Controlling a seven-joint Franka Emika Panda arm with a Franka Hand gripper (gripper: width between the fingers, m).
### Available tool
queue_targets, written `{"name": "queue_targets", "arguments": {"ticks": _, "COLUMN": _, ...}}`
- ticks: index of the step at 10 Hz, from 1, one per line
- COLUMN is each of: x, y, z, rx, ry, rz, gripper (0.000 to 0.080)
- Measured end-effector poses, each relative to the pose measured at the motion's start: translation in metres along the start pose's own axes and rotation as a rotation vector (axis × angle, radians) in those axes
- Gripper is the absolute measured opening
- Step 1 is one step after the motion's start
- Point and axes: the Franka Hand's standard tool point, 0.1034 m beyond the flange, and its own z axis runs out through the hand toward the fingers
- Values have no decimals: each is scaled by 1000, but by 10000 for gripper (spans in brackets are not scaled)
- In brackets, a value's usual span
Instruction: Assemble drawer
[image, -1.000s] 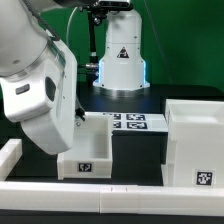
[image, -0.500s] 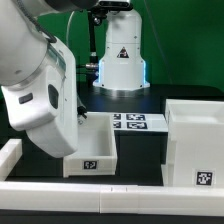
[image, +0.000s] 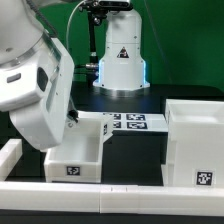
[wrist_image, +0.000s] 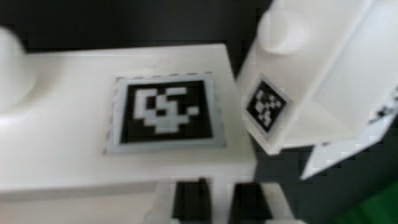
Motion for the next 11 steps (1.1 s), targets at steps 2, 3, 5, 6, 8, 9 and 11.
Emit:
{"name": "queue_targets", "arguments": {"ticks": 2, "x": -10, "y": 6, "z": -3, "rx": -136, "ry": -50, "rz": 16, "gripper": 40}}
{"name": "queue_targets", "arguments": {"ticks": 3, "x": -12, "y": 4, "z": -3, "rx": -195, "ry": -70, "rz": 29, "gripper": 40}}
{"name": "queue_targets", "arguments": {"ticks": 5, "x": -10, "y": -4, "z": 4, "rx": -326, "ry": -73, "rz": 66, "gripper": 40}}
{"name": "queue_targets", "arguments": {"ticks": 6, "x": -9, "y": -5, "z": 6, "rx": -381, "ry": -102, "rz": 48, "gripper": 40}}
{"name": "queue_targets", "arguments": {"ticks": 8, "x": -11, "y": -9, "z": 8, "rx": -450, "ry": -159, "rz": 17, "gripper": 40}}
{"name": "queue_targets", "arguments": {"ticks": 9, "x": -13, "y": -9, "z": 9, "rx": -446, "ry": -161, "rz": 20, "gripper": 40}}
{"name": "queue_targets", "arguments": {"ticks": 11, "x": -11, "y": -9, "z": 11, "rx": -440, "ry": -167, "rz": 5, "gripper": 40}}
